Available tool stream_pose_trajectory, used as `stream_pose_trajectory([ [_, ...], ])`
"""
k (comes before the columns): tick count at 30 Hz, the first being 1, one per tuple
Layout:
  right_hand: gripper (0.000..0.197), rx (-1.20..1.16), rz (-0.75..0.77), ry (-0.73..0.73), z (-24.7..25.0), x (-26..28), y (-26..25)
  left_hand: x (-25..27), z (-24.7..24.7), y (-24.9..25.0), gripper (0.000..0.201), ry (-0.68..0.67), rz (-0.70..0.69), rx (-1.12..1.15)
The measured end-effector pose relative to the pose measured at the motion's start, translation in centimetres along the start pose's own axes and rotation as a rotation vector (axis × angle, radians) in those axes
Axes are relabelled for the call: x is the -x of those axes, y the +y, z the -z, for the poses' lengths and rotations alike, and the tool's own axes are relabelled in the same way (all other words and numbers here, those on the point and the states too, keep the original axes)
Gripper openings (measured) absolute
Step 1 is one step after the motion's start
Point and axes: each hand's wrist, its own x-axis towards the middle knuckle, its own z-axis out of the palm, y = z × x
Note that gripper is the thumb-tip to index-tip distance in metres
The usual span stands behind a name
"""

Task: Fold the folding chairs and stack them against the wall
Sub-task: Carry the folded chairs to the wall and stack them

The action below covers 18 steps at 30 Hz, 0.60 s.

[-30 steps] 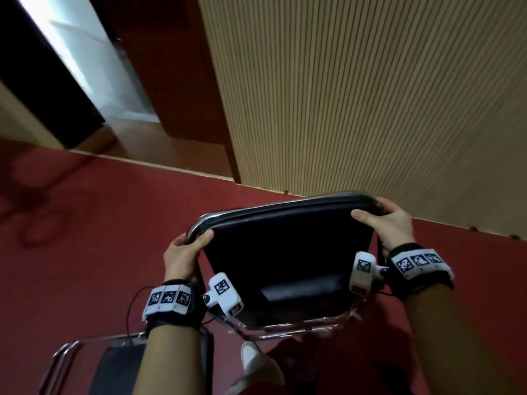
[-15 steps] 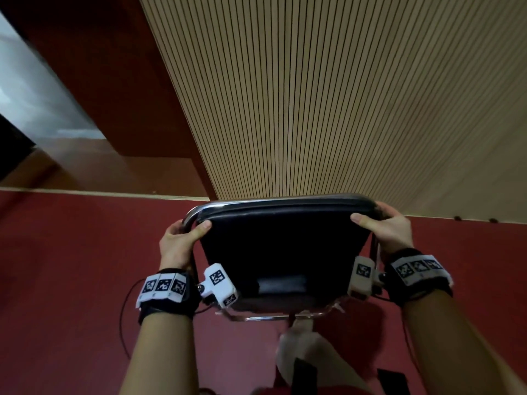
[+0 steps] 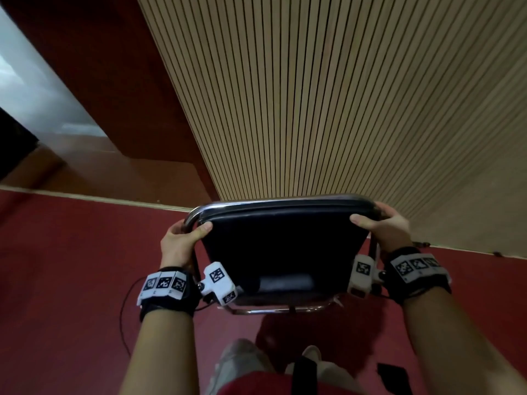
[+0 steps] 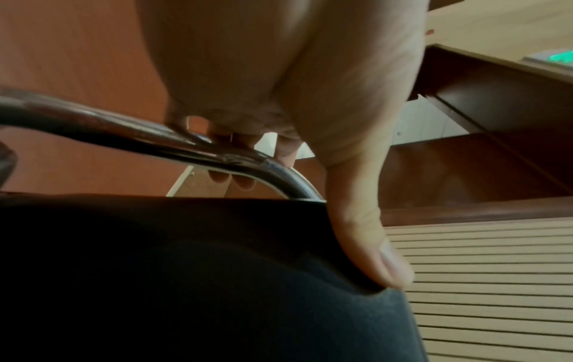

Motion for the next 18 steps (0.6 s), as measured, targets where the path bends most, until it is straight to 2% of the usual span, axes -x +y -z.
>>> stream_pose_trajectory([
  [3,0.036,0.004,-0.001,-0.012,-2.3,-3.3,-0.1,-4.7,-1.7,1.5,0.058,-0.043,0.01,0.002],
  [8,0.043,0.003,-0.044,0.053,-7.4,-8.6,-0.4,-14.6,-4.8,4.2,0.052,-0.138,0.039,-0.011],
  [11,0.038,0.021,-0.063,0.108,-10.5,-11.4,-0.7,-20.1,-6.6,6.0,0.048,-0.21,0.053,-0.06],
  [15,0.035,0.042,-0.104,0.166,-14.7,-14.7,-1.1,-27.4,-7.8,8.1,0.077,-0.24,0.085,-0.132],
  [16,0.038,0.056,-0.107,0.174,-15.6,-15.4,-1.0,-28.8,-8.2,8.5,0.079,-0.255,0.084,-0.142],
  [18,0.04,0.084,-0.126,0.199,-17.2,-16.8,-0.8,-31.3,-8.8,9.2,0.069,-0.281,0.071,-0.181],
])
